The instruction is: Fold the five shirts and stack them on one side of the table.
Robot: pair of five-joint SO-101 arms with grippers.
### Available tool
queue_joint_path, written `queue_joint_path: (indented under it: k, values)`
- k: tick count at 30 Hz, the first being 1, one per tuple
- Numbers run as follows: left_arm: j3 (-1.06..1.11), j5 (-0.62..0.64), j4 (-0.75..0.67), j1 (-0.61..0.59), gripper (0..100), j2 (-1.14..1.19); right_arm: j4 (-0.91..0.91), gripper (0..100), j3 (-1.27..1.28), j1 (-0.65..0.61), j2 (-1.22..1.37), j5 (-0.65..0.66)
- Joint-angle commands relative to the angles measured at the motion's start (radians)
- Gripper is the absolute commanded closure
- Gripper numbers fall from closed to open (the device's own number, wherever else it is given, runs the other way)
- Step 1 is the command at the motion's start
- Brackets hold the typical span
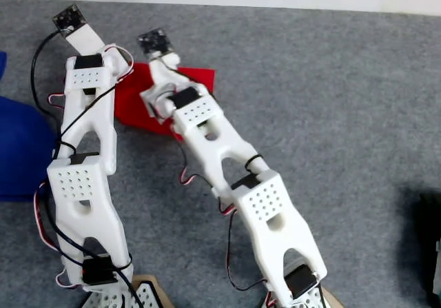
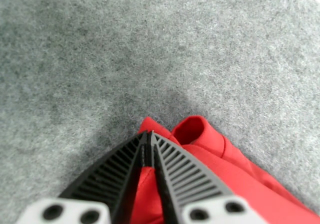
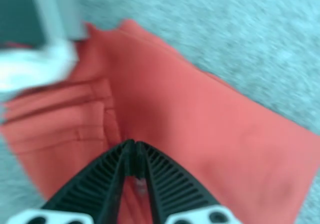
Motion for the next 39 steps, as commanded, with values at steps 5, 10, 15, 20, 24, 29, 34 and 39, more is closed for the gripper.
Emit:
queue_joint_path:
  k: [5,10,15,20,24,29,34,39]
  values:
    - [-0.041,-0.008,-0.017,0.008,99,-0.010,0.153,99.2,-0.094,-0.085,-0.033,-0.006]
    - [-0.041,-0.002,-0.017,-0.019,99,-0.010,0.246,99.2,-0.120,-0.114,-0.050,-0.118]
    - [-0.041,-0.002,-0.017,-0.035,99,-0.010,0.351,99.2,-0.208,-0.085,-0.091,-0.120]
    - [-0.041,-0.002,-0.017,-0.036,99,-0.010,0.444,99.2,-0.274,0.053,-0.096,-0.123]
    - [-0.041,-0.002,-0.015,-0.038,99,-0.010,0.578,99.2,-0.289,0.133,-0.104,-0.170]
    - [-0.039,-0.002,-0.015,-0.038,99,-0.010,0.739,99.2,-0.389,0.246,-0.094,-0.118]
    - [-0.018,-0.002,-0.018,-0.039,99,-0.012,0.743,99.0,-0.397,0.325,-0.091,-0.112]
    - [-0.015,-0.002,-0.020,-0.039,99,-0.012,0.671,87.3,-0.381,0.314,-0.041,-0.112]
